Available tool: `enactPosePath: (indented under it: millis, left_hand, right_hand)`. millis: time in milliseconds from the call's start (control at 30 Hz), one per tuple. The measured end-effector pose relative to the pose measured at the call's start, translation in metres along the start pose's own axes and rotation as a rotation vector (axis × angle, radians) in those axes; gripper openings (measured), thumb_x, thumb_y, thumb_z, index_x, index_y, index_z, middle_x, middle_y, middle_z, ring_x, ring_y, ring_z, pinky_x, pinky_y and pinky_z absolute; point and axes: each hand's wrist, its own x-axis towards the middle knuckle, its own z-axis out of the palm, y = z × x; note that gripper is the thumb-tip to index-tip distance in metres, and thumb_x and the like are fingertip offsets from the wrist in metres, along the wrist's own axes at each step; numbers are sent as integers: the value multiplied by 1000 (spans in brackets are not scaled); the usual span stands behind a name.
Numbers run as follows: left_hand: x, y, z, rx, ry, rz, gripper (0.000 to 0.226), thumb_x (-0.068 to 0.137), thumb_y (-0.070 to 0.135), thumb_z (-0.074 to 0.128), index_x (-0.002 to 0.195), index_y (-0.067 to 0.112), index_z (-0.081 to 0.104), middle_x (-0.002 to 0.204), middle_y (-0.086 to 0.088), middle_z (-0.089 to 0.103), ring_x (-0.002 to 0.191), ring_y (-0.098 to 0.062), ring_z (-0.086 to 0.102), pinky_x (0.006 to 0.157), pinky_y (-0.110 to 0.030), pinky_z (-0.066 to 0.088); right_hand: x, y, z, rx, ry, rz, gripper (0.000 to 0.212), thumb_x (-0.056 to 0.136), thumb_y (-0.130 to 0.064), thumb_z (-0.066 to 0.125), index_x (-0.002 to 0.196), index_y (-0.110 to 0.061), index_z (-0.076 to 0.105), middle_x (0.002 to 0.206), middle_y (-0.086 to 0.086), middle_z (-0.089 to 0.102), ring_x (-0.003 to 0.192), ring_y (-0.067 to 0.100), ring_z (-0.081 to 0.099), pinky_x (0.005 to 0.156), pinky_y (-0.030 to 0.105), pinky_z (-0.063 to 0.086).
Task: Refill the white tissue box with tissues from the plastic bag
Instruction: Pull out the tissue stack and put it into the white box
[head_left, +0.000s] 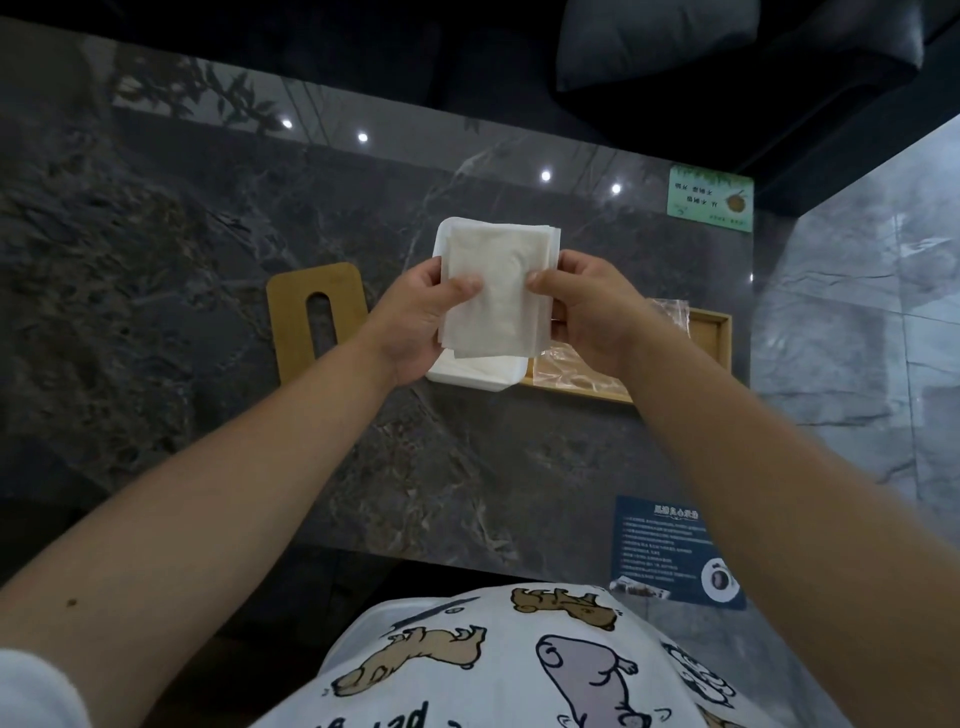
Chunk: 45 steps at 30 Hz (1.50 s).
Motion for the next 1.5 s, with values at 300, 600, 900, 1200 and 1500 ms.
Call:
enactPosePath:
  millis: [300, 600, 900, 1200, 1500]
  left_hand:
    - [1, -3, -4, 114, 137, -22, 27, 88, 21, 68, 114, 15, 63, 111, -7, 73, 103, -29, 69, 82, -47, 59]
    - [13, 13, -10, 984, 399, 114, 20, 86, 30, 65, 100, 17, 59, 101, -4, 67, 92, -24, 63, 81, -46, 54]
    - [5, 17, -14, 648, 315, 33, 22, 90, 21, 63, 110, 13, 62, 108, -7, 69, 96, -23, 68, 87, -48, 56]
    - [1, 25, -26, 159, 131, -111, 23, 96, 16, 56, 117, 7, 58, 112, -12, 69, 97, -27, 70, 78, -42, 59]
    - [12, 30, -34, 703, 230, -65, 19, 91, 21, 65, 108, 13, 63, 105, -5, 70, 97, -24, 68, 81, -42, 57]
  right_hand:
    - [5, 6, 6, -51, 81, 34, 24, 88, -11, 71, 111, -11, 61, 110, 6, 70, 95, 22, 72, 71, 36, 61]
    - [25, 7, 31, -289, 237, 36, 27, 86, -5, 71, 109, -10, 58, 110, 8, 67, 98, 27, 67, 82, 45, 59]
    - [26, 12, 32, -175, 146, 56, 15, 89, -8, 69, 100, -15, 61, 105, 6, 69, 91, 22, 69, 64, 30, 60]
    - [22, 0, 22, 71, -103, 160, 31, 92, -11, 64, 123, -6, 61, 111, 12, 73, 95, 27, 72, 77, 38, 62]
    - [22, 10, 42, -127, 127, 109, 14, 86, -7, 67, 99, -12, 65, 77, 7, 65, 56, 14, 57, 46, 24, 44]
